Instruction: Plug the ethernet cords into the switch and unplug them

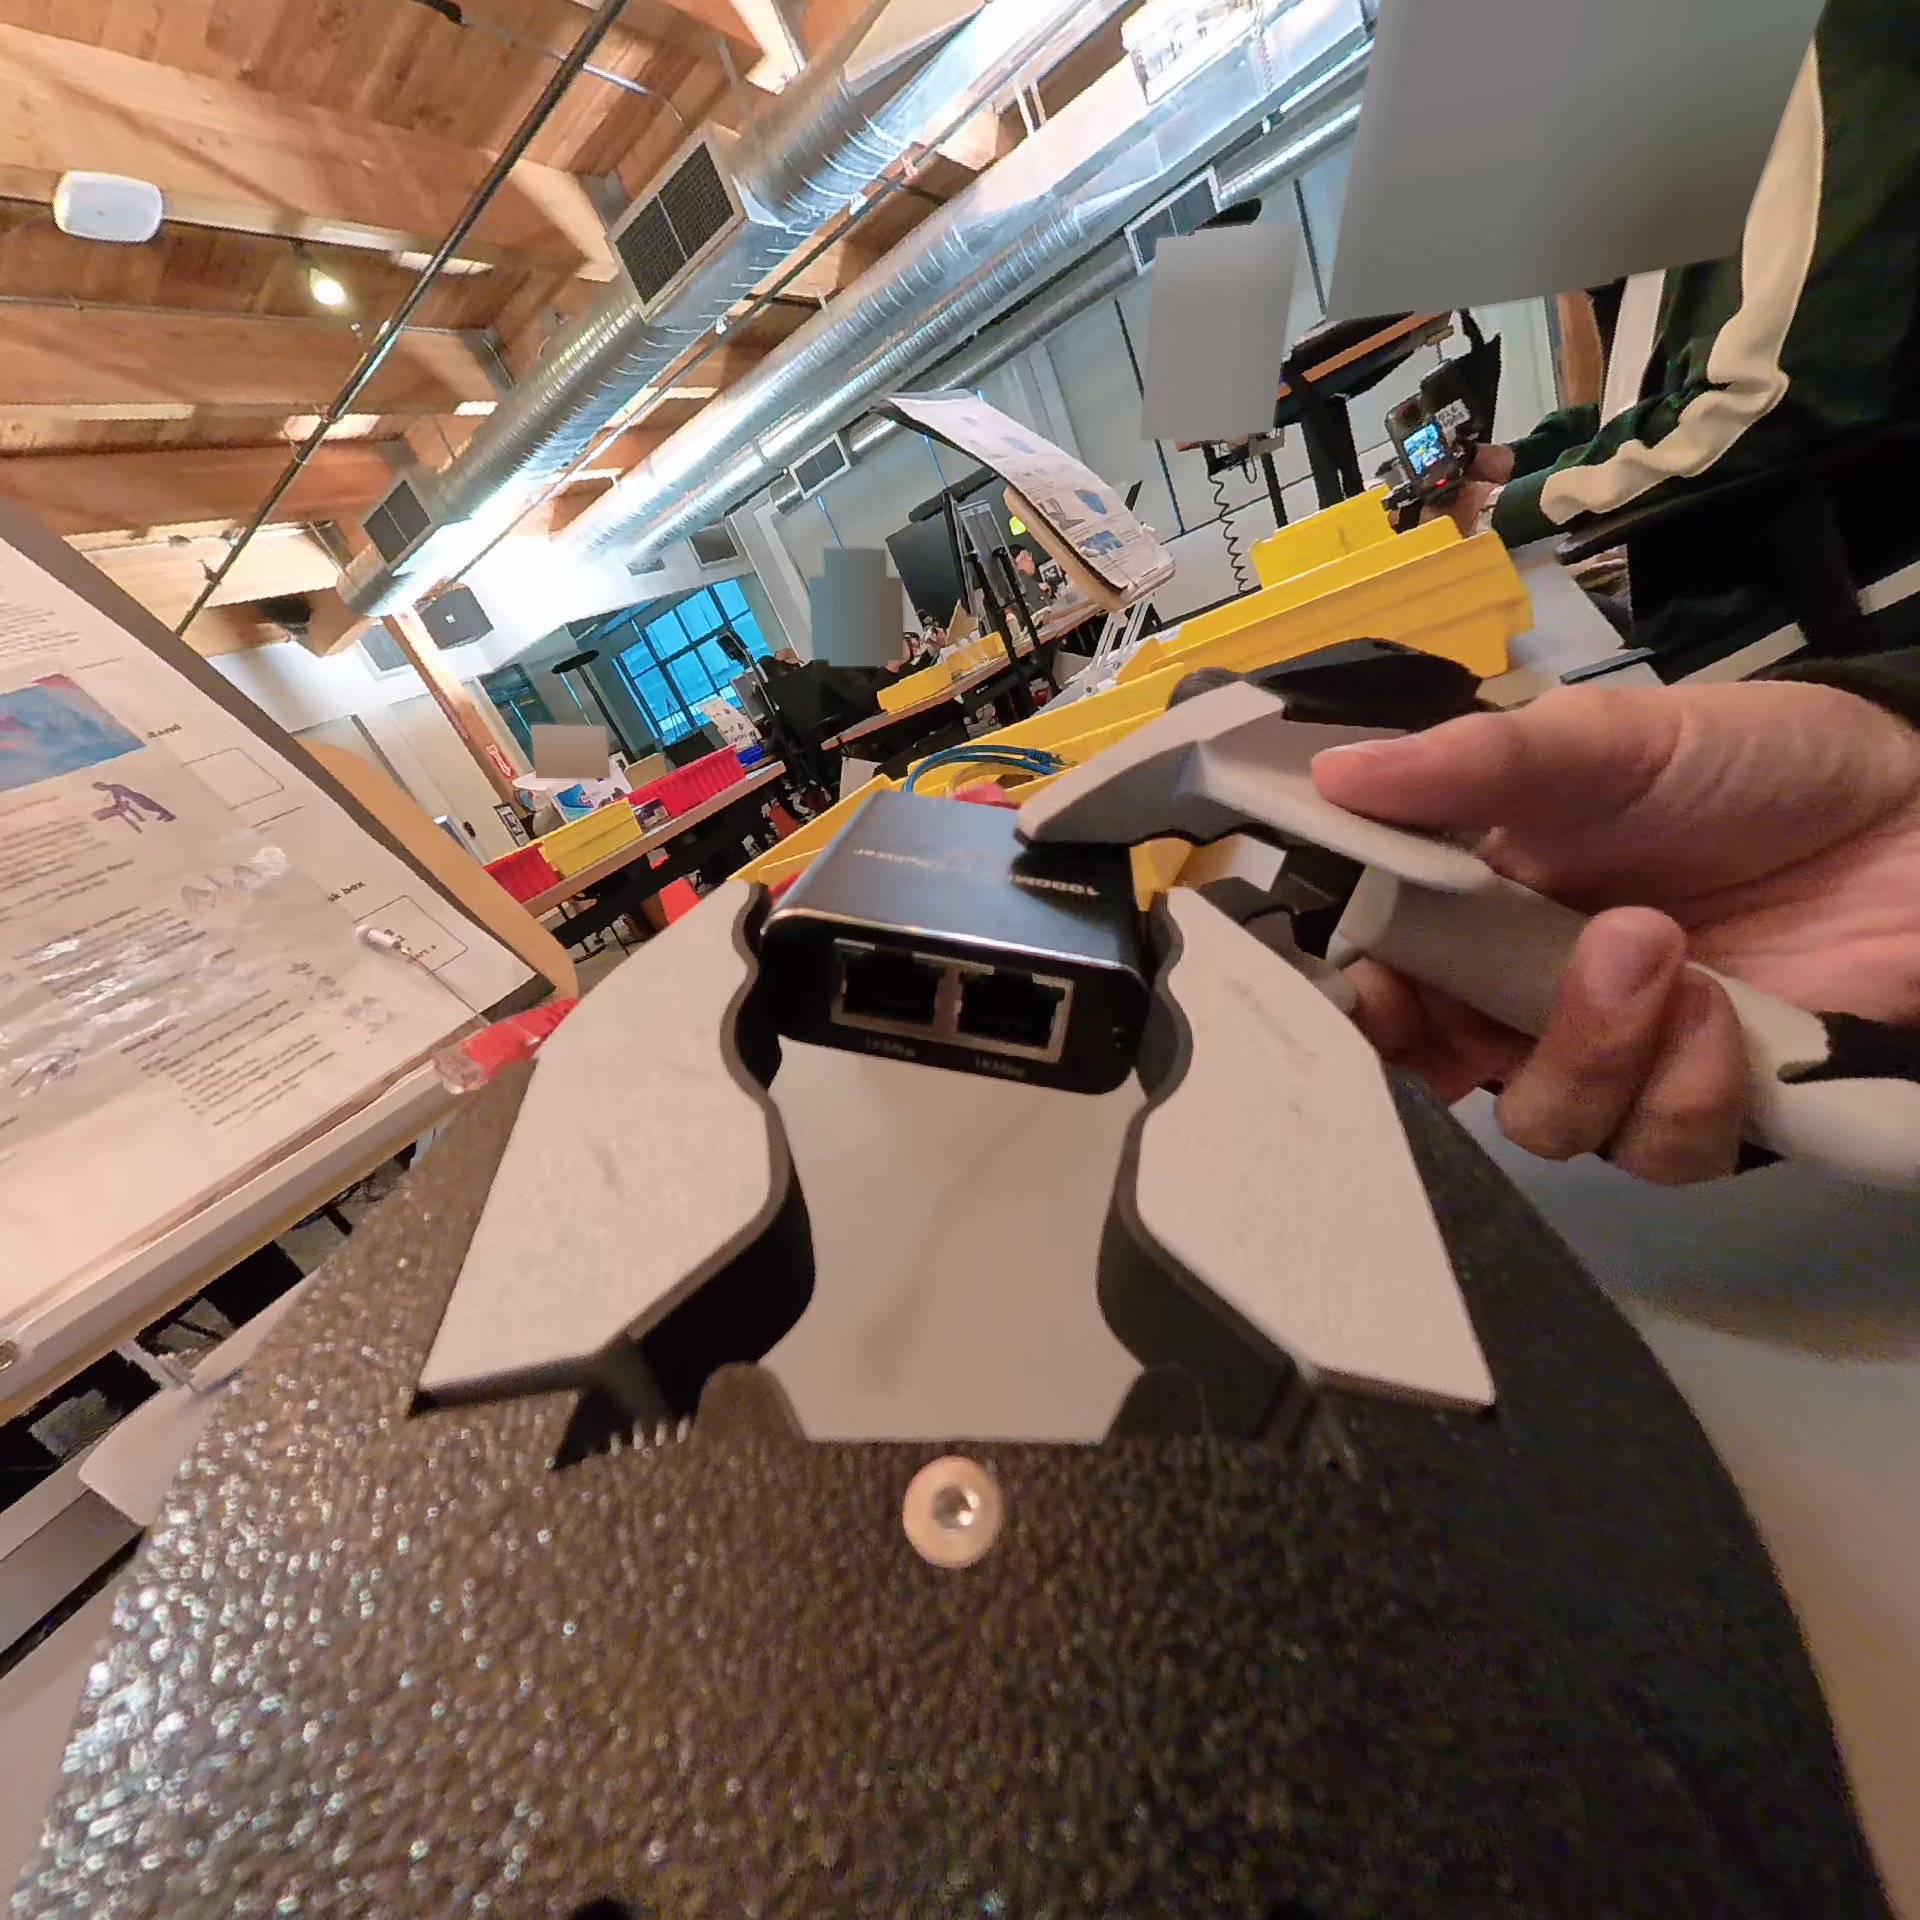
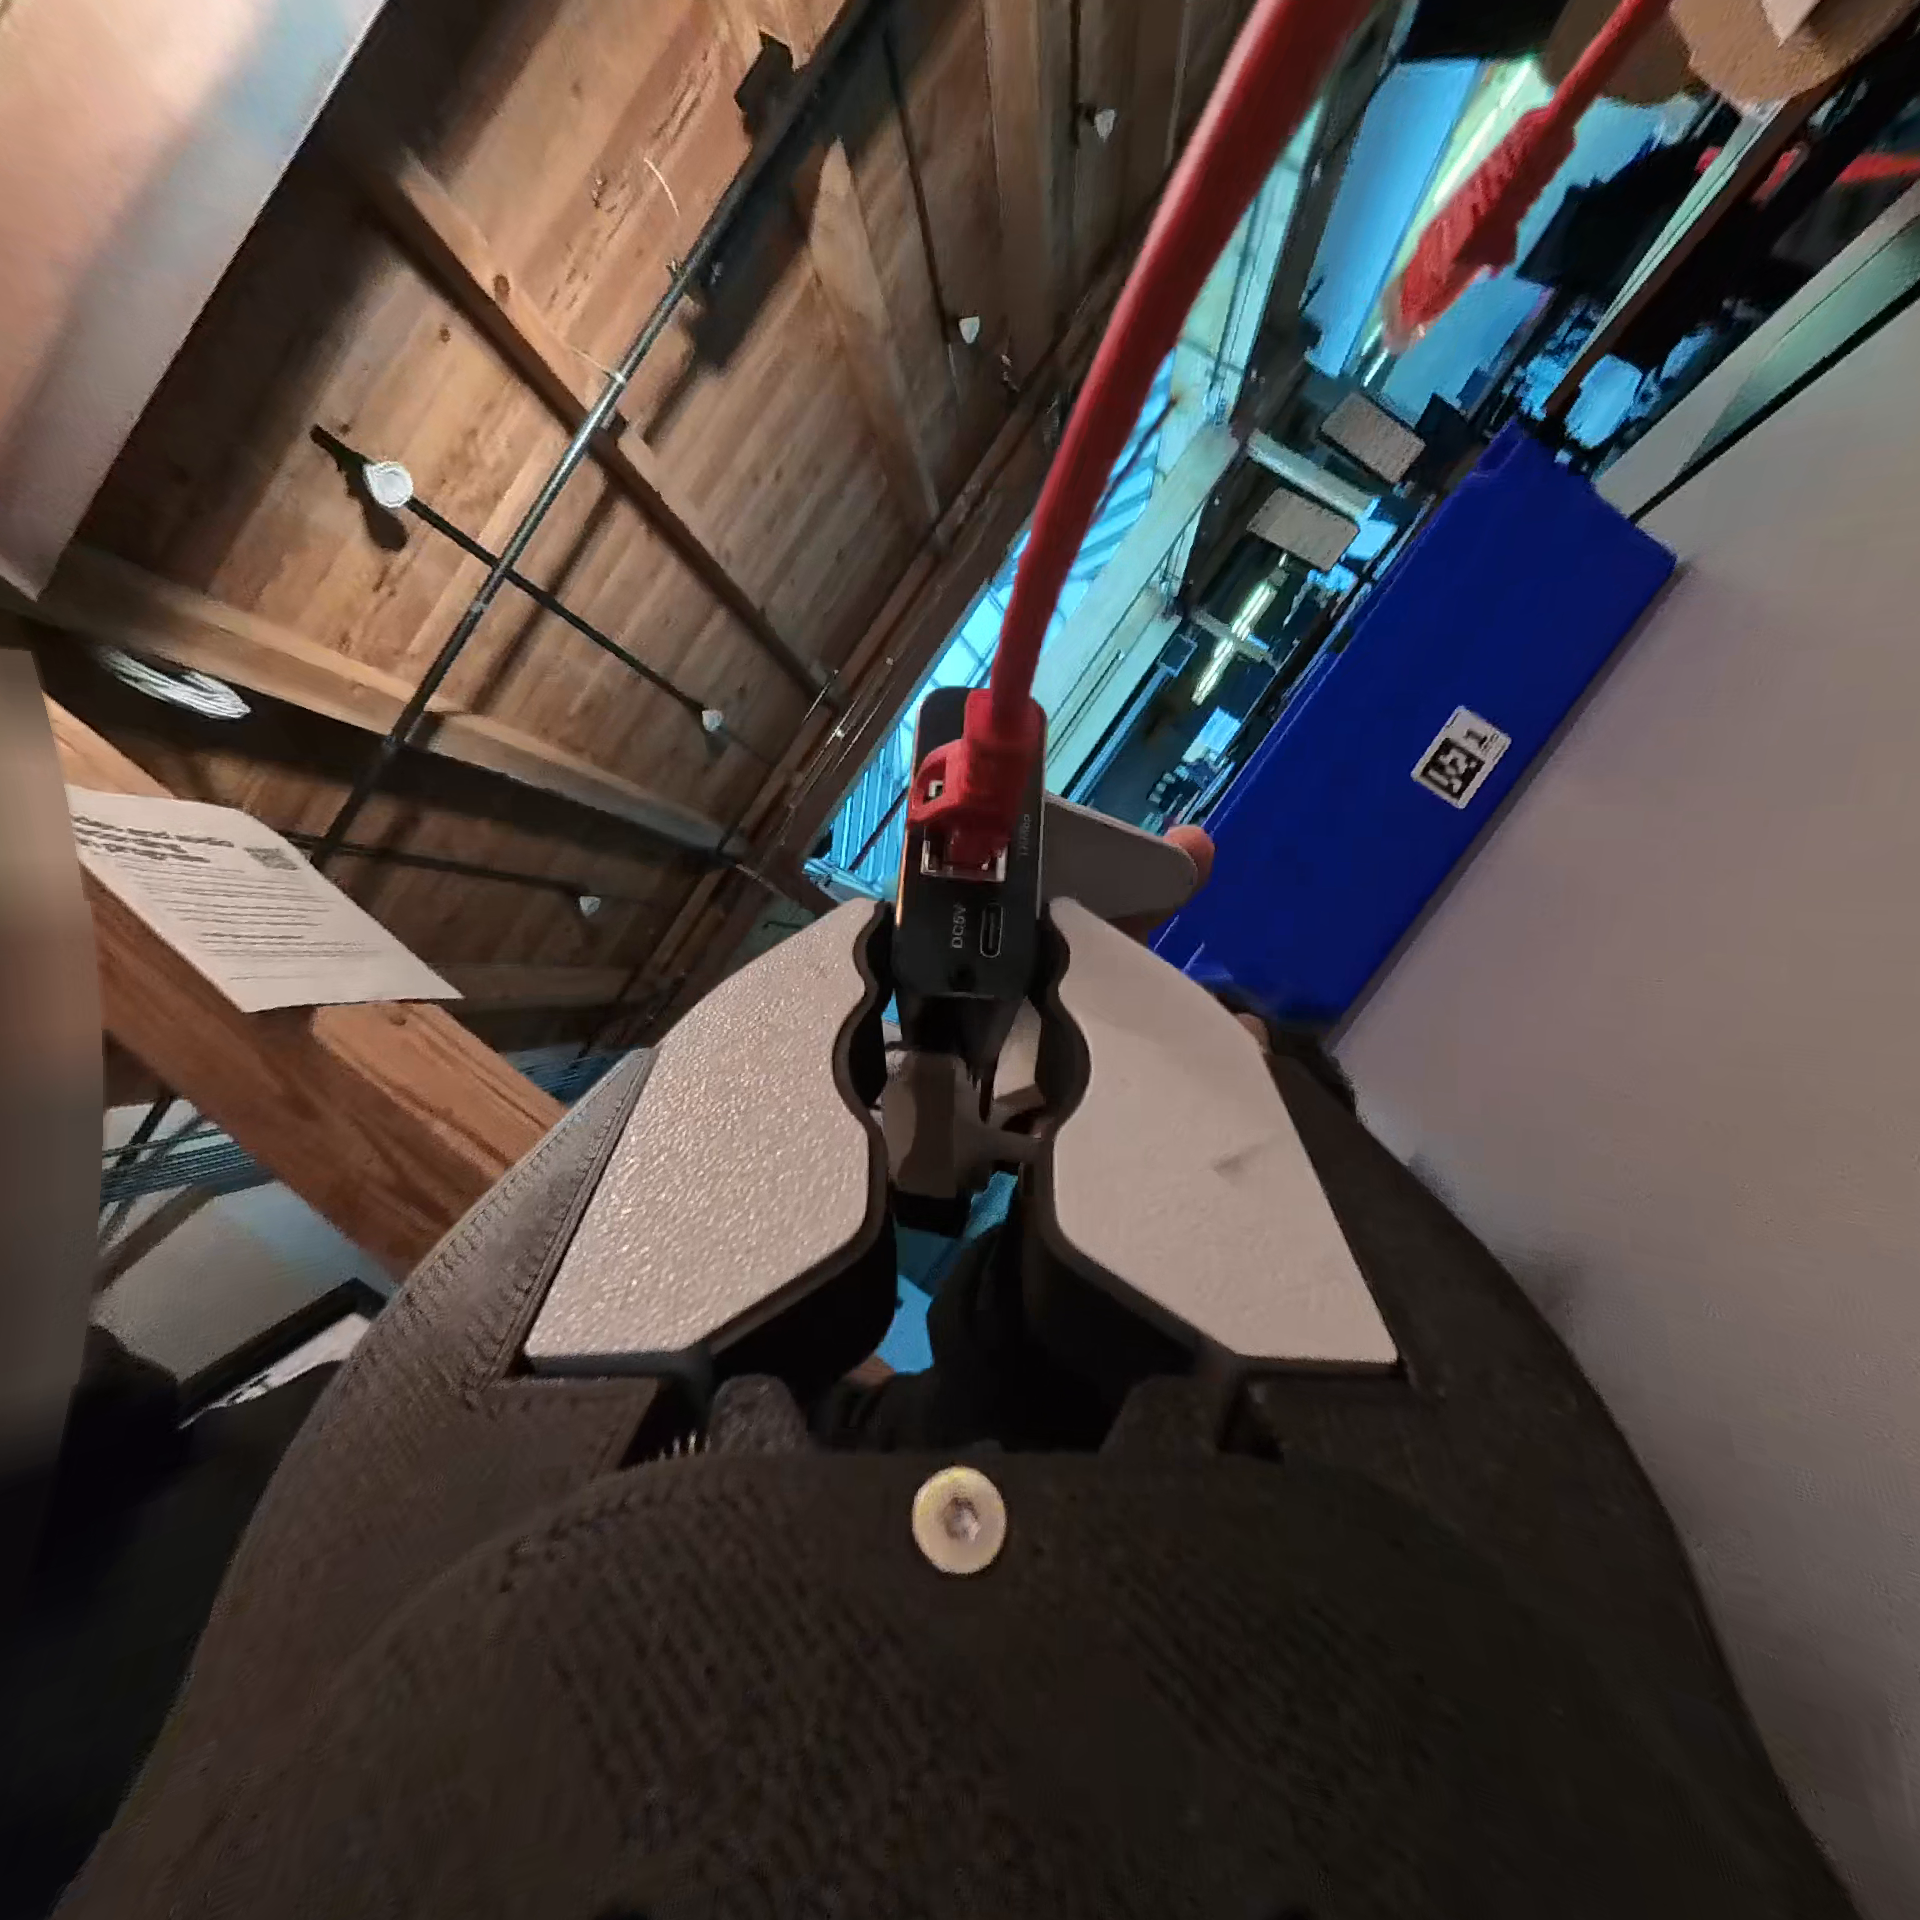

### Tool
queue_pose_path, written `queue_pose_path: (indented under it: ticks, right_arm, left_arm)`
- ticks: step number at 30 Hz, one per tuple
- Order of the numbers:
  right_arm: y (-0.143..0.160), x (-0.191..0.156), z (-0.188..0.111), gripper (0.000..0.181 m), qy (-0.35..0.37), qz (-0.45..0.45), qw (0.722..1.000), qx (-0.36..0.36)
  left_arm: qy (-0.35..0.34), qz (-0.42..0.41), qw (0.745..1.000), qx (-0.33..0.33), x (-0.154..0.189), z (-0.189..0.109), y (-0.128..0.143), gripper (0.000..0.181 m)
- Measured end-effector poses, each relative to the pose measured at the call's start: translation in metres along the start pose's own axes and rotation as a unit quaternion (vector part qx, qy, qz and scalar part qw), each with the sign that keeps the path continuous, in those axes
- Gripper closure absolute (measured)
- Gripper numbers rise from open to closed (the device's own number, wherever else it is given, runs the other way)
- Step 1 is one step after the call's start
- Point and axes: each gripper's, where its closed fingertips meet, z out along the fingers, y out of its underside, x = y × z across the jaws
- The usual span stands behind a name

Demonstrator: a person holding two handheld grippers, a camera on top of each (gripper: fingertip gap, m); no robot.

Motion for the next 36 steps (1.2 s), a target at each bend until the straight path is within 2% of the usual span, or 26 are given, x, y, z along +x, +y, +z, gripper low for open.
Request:
queue_pose_path:
  ticks: [7,10,15,22,31,36]
  right_arm:
    - [-0.004,-0.005,0.0,0.157,0.009,-0.031,0.999,0.01]
    - [-0.006,-0.006,-0.001,0.157,0.013,-0.031,0.999,0.006]
    - [-0.009,-0.005,-0.002,0.157,0.006,-0.02,0.999,0.039]
    - [-0.011,-0.003,-0.004,0.157,0.023,-0.038,0.998,0.043]
    - [-0.014,0.0,-0.007,0.156,0.025,-0.03,0.996,0.086]
    - [-0.014,0.001,-0.008,0.156,0.021,-0.026,0.996,0.078]
  left_arm:
    - [0.022,0.005,1.0,0.016,0.005,-0.003,-0.003,0.117]
    - [0.019,0.011,1.0,0.009,0.005,-0.002,-0.002,0.118]
    - [-0.011,0.048,0.999,0.008,0.001,-0.003,-0.004,0.119]
    - [-0.002,0.026,0.999,-0.022,0.001,0.001,0.002,0.118]
    - [-0.01,0.014,1.0,-0.018,0.003,0.003,0.005,0.119]
    - [-0.006,0.008,1.0,-0.03,0.002,0.004,0.006,0.118]
